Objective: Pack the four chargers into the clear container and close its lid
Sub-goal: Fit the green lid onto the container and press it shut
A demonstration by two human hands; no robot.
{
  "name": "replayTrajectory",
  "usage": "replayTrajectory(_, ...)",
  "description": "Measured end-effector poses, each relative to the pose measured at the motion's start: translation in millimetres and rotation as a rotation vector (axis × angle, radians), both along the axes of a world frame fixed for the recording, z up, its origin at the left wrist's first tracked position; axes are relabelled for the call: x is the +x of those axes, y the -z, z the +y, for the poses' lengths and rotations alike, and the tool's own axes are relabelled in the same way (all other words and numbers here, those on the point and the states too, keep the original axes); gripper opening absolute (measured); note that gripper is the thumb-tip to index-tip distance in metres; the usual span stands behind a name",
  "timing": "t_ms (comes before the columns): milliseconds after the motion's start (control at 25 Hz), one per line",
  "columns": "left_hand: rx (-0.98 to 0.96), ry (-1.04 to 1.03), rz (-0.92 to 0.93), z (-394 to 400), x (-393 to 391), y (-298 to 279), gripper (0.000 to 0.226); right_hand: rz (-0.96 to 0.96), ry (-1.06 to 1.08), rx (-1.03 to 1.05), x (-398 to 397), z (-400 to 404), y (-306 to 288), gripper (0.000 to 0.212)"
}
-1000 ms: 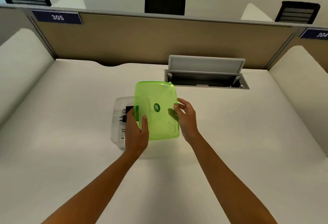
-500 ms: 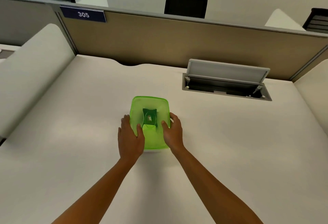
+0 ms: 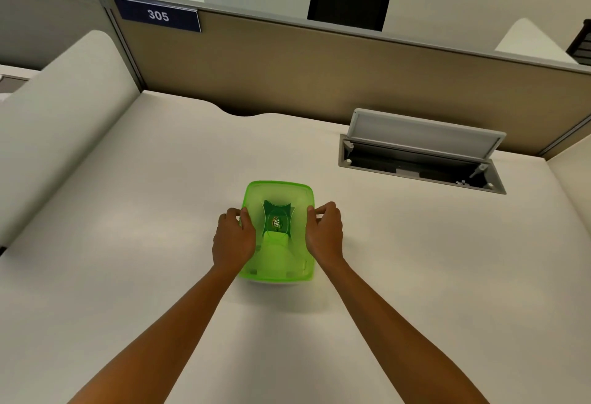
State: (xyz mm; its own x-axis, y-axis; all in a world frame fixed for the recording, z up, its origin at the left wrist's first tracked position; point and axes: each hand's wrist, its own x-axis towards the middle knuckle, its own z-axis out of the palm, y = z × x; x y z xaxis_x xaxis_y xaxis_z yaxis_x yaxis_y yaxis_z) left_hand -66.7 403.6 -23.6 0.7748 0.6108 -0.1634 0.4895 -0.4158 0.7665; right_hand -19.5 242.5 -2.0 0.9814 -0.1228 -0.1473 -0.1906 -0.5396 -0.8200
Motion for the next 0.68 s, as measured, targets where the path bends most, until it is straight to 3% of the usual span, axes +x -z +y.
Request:
replayTrajectory(160, -0.042, 0.006, 0.032, 12.1, 26.4, -0.8, 0.044, 0.041, 0.001, -0.116, 41.6, -6.7, -6.1, 0.038)
replayTrajectory(320, -0.046, 0.026, 0.045, 18.7, 57.8, -5.7, 0.047, 0.067, -0.091, -0.063, 83.4, -2.1, -3.3, 0.041)
replayTrajectory(680, -0.073, 0.105, -0.005, 25.8, 69.5, 0.4, 0.048, 0.121, -0.173, -0.226, 98.5, 19.1, 17.0, 0.058)
